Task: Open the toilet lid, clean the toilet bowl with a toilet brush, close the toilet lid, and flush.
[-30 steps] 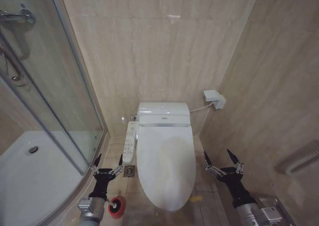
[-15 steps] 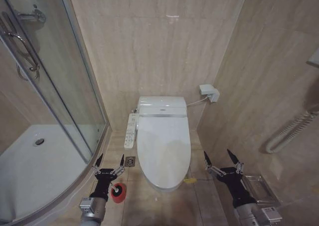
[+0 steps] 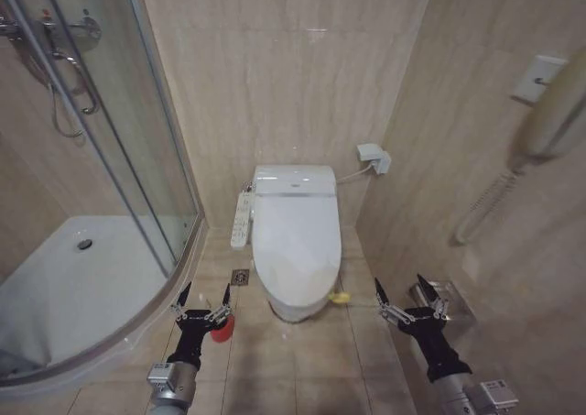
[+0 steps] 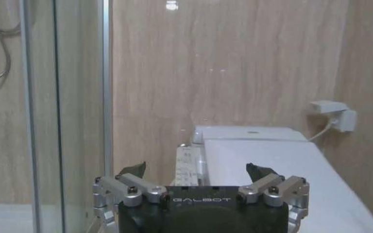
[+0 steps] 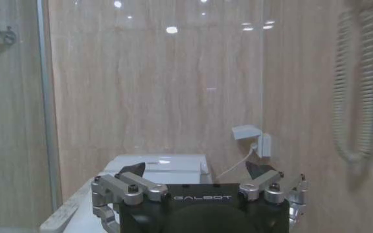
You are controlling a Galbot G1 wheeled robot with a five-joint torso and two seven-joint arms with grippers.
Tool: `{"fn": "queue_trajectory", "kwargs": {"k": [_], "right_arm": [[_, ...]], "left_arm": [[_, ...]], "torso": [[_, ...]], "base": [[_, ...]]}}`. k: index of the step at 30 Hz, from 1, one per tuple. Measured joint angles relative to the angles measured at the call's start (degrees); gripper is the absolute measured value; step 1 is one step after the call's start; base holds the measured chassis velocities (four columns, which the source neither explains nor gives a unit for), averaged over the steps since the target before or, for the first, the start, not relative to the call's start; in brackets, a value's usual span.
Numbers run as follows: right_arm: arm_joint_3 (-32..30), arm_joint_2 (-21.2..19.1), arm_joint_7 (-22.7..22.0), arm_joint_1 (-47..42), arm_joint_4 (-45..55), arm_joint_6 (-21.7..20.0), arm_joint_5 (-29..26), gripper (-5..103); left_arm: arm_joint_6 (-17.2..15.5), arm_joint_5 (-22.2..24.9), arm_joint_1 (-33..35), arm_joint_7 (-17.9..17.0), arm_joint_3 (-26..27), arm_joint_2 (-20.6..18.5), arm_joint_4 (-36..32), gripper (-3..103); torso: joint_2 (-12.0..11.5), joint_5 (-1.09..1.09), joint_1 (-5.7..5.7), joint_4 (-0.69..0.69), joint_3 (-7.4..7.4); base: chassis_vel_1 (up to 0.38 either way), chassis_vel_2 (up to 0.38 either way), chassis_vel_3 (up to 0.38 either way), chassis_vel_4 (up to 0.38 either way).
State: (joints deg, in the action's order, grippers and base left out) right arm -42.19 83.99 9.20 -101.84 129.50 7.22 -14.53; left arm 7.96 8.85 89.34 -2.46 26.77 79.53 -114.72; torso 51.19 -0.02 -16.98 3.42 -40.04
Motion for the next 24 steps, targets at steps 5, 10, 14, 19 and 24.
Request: {"fn": "queue_trajectory", "kwargs": {"k": [5,10,14,19,24], "right_arm": [[0.0,0.0,0.0,0.0,0.0,0.0,0.0,100],[0.0,0.0,0.0,0.0,0.0,0.0,0.0,100],[0.0,0.0,0.0,0.0,0.0,0.0,0.0,100],[0.0,0.0,0.0,0.0,0.0,0.0,0.0,100],[0.0,0.0,0.0,0.0,0.0,0.0,0.0,100]], "left_arm": [[0.0,0.0,0.0,0.0,-0.2,0.1,-0.1,100],[-0.1,0.0,-0.2,0.0,-0.4,0.1,-0.1,100],[-0.3,0.1,-0.2,0.0,-0.6,0.1,-0.5,100],[-0.9,0.6,0.2,-0.2,-1.1,0.1,-1.3,100],[-2.8,2.1,0.9,-1.0,-1.9,-0.1,-2.3,100]], "torso": [[0.0,0.02,0.01,-0.01,0.0],[0.0,0.02,-0.09,-0.02,-0.04],[0.0,0.02,-0.11,-0.02,-0.04],[0.0,0.02,-0.05,-0.01,-0.02],[0.0,0.02,-0.05,-0.02,-0.02]], "base": [[0.104,-0.106,-0.119,0.104],[-0.045,0.037,0.066,-0.06],[-0.052,0.042,0.04,-0.049],[0.0,0.0,0.0,0.0],[0.0,0.0,0.0,0.0]]}}
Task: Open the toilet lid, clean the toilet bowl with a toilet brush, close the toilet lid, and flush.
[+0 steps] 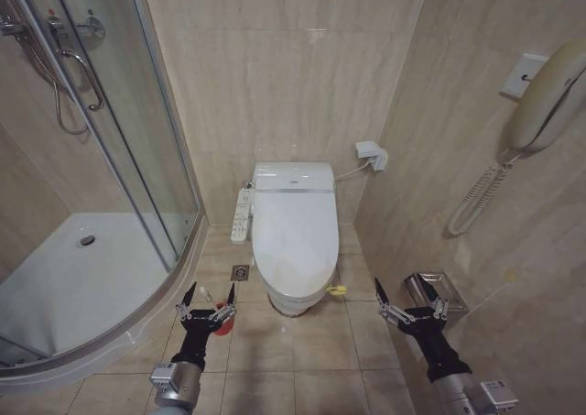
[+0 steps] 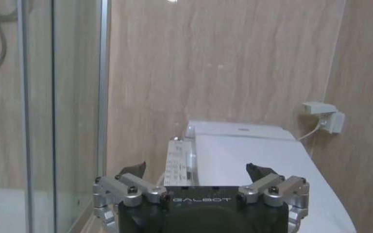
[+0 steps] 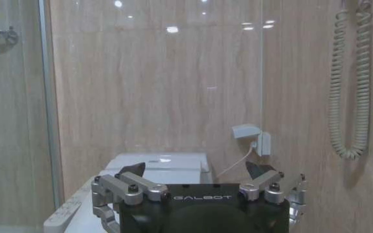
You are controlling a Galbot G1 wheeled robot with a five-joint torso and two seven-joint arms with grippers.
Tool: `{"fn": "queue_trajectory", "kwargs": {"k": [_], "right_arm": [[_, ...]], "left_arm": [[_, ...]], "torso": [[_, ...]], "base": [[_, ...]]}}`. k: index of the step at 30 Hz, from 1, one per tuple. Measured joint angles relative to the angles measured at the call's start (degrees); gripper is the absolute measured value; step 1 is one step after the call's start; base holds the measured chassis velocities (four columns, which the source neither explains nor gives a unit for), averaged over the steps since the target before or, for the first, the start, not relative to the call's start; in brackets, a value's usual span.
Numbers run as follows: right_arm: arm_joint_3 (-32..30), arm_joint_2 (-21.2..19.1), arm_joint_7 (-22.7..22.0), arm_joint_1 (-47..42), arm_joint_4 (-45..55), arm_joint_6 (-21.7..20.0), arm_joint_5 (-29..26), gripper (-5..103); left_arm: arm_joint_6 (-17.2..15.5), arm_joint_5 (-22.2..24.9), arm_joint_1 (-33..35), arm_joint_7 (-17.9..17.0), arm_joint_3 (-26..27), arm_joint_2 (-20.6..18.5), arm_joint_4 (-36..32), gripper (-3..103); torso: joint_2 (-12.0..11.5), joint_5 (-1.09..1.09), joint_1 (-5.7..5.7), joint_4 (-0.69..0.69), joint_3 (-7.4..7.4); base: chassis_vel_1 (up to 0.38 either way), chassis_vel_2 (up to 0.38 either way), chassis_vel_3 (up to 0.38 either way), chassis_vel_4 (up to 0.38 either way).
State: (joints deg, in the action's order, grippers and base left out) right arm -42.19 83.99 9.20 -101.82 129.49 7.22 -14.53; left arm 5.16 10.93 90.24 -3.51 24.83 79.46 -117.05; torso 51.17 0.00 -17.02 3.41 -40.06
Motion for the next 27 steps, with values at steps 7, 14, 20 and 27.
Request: {"fn": "queue_trajectory", "kwargs": {"k": [7,14,20,27], "right_arm": [[0.0,0.0,0.0,0.0,0.0,0.0,0.0,100],[0.0,0.0,0.0,0.0,0.0,0.0,0.0,100],[0.0,0.0,0.0,0.0,0.0,0.0,0.0,100],[0.0,0.0,0.0,0.0,0.0,0.0,0.0,100]], "left_arm": [[-2.0,1.2,0.9,-1.3,-0.9,0.0,-1.3,100],[-2.3,1.2,1.6,-1.3,-1.5,0.2,-1.9,100],[-2.4,-0.4,1.9,-2.1,-1.6,0.5,-2.2,100],[-1.2,-2.8,3.8,-4.3,1.2,0.7,-3.7,100]], "torso": [[0.0,0.0,0.0,0.0,0.0],[0.0,0.0,0.0,0.0,0.0],[0.0,0.0,-0.02,0.0,0.0],[0.0,0.0,0.01,0.0,0.0]], "base": [[0.0,0.0,0.0,0.0],[0.0,0.0,0.0,0.0],[0.0,0.0,0.0,0.0],[0.0,0.0,0.0,0.0]]}}
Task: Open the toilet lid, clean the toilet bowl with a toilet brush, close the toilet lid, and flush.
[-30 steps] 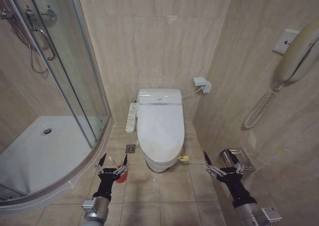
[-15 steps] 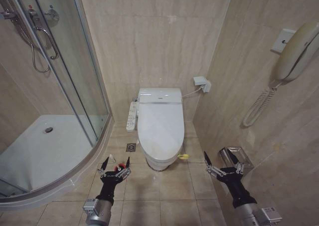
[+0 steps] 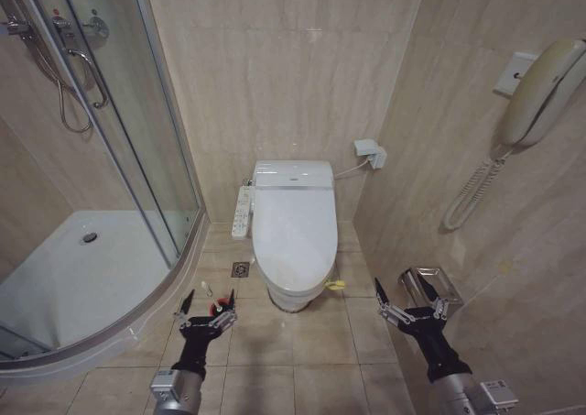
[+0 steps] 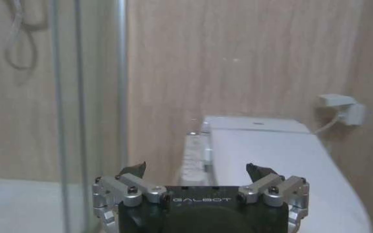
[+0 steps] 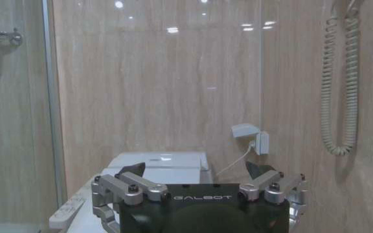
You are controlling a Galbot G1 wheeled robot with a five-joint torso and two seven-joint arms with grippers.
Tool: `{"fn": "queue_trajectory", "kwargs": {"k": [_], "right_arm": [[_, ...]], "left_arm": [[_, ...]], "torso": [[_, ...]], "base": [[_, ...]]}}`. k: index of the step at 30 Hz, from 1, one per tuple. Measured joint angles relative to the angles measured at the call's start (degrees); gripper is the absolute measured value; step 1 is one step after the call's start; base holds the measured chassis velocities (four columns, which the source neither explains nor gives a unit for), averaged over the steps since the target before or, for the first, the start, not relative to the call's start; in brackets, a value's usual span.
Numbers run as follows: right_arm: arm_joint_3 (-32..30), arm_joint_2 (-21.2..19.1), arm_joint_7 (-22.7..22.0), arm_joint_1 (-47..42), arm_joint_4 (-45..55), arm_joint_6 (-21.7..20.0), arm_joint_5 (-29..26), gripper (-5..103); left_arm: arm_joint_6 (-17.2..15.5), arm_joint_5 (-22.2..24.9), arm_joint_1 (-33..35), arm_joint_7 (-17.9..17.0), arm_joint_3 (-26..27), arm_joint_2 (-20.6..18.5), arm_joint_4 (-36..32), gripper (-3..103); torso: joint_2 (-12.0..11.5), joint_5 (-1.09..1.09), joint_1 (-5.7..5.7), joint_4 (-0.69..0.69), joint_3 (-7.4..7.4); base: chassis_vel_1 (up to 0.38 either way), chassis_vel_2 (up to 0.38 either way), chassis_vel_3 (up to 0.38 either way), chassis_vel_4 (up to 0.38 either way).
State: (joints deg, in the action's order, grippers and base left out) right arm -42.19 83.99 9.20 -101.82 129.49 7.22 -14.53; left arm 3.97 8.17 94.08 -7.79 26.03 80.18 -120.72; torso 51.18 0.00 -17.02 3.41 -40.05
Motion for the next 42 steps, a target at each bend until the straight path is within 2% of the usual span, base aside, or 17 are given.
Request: {"fn": "queue_trajectory", "kwargs": {"k": [7,19,29,36,42], "right_arm": [[0.0,0.0,0.0,0.0,0.0,0.0,0.0,100],[0.0,0.0,0.0,0.0,0.0,0.0,0.0,100],[0.0,0.0,0.0,0.0,0.0,0.0,0.0,100],[0.0,0.0,0.0,0.0,0.0,0.0,0.0,100],[0.0,0.0,0.0,0.0,0.0,0.0,0.0,100]], "left_arm": [[1.0,0.1,3.0,-0.4,2.8,0.2,-2.8,100],[1.6,-1.3,7.8,-0.5,1.4,2.0,-8.7,100],[2.3,-1.8,9.1,-1.1,1.3,2.7,-9.3,100],[3.1,-0.1,10.2,-1.8,1.2,1.2,-7.2,100],[2.2,-0.1,11.4,-2.2,2.3,-0.5,-9.7,100]], "torso": [[0.0,0.0,-0.01,0.0,0.0],[0.0,0.0,-0.02,0.0,0.0],[0.0,0.0,-0.02,0.0,0.0],[0.0,-0.01,-0.02,0.0,0.0],[0.0,-0.01,-0.01,0.0,0.0]], "base": [[0.0,0.0,0.0,0.0],[0.0,0.0,0.0,0.0],[0.0,0.0,0.0,0.0],[0.0,0.0,0.0,0.0],[0.0,0.0,0.0,0.0]]}}
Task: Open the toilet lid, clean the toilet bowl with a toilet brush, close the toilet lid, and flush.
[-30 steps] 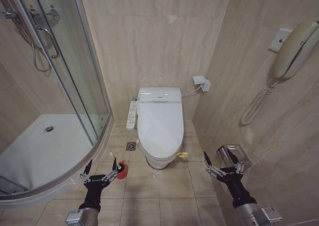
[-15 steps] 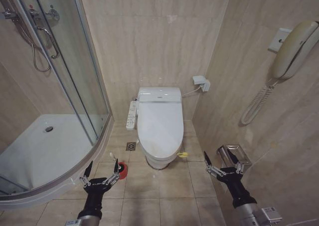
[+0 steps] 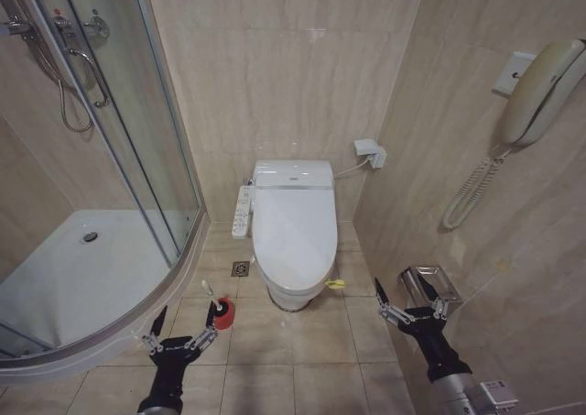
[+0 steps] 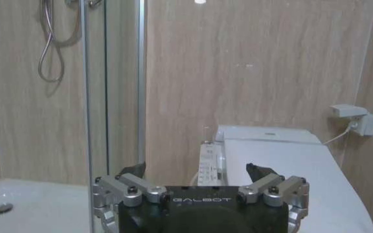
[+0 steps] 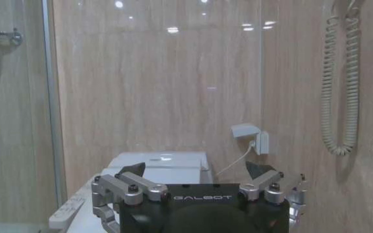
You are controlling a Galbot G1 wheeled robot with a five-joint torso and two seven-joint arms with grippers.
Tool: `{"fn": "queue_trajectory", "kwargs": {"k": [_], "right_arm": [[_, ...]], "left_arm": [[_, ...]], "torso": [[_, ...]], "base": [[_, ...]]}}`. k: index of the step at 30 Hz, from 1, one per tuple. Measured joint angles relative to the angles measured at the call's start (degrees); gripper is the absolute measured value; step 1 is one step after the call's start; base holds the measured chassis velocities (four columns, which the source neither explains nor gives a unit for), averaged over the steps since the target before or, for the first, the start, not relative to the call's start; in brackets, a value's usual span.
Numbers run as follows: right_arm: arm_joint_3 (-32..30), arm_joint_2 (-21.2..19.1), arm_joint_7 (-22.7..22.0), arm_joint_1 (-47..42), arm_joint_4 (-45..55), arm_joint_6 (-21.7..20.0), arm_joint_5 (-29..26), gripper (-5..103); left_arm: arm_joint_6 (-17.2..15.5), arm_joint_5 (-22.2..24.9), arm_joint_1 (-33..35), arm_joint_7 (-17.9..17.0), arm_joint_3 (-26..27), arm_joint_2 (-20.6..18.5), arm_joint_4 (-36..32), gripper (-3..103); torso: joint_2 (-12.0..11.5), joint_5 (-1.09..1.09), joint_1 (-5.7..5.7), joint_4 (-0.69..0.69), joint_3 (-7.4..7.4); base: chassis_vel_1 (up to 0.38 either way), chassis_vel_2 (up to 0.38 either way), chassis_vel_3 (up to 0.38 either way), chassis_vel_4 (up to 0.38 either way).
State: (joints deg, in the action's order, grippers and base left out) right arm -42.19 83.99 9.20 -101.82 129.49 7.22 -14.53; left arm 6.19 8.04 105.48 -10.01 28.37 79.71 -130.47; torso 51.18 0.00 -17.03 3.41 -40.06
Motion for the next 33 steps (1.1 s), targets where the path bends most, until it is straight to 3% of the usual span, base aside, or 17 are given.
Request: {"fn": "queue_trajectory", "kwargs": {"k": [16,23,27,31,33], "right_arm": [[0.0,0.0,0.0,0.0,0.0,0.0,0.0,100],[0.0,0.0,0.0,0.0,0.0,0.0,0.0,100],[0.0,0.0,0.0,0.0,0.0,0.0,0.0,100],[0.0,0.0,0.0,0.0,0.0,0.0,0.0,100],[0.0,0.0,0.0,0.0,0.0,0.0,0.0,100]], "left_arm": [[-2.2,-3.0,6.4,-0.7,-0.8,0.4,-7.2,100],[-4.7,-4.7,10.2,-1.7,-2.2,0.0,-9.4,100],[-4.7,-7.9,10.5,-1.2,-0.5,-0.6,-8.7,100],[-4.5,-7.2,10.6,-1.6,0.7,-1.0,-8.2,100],[-2.9,-7.5,10.3,-1.6,2.2,-0.9,-6.9,100]], "torso": [[0.0,0.0,0.0,0.0,0.0],[0.0,0.01,0.0,0.0,0.0],[0.0,0.0,0.0,0.0,0.0],[0.0,0.01,0.0,0.0,-0.01],[0.0,0.0,0.0,0.0,0.0]], "base": [[0.0,0.0,0.0,0.0],[0.0,0.0,0.0,0.0],[0.0,0.0,0.0,0.0],[0.0,0.0,0.0,0.0],[0.0,0.0,0.0,0.0]]}}
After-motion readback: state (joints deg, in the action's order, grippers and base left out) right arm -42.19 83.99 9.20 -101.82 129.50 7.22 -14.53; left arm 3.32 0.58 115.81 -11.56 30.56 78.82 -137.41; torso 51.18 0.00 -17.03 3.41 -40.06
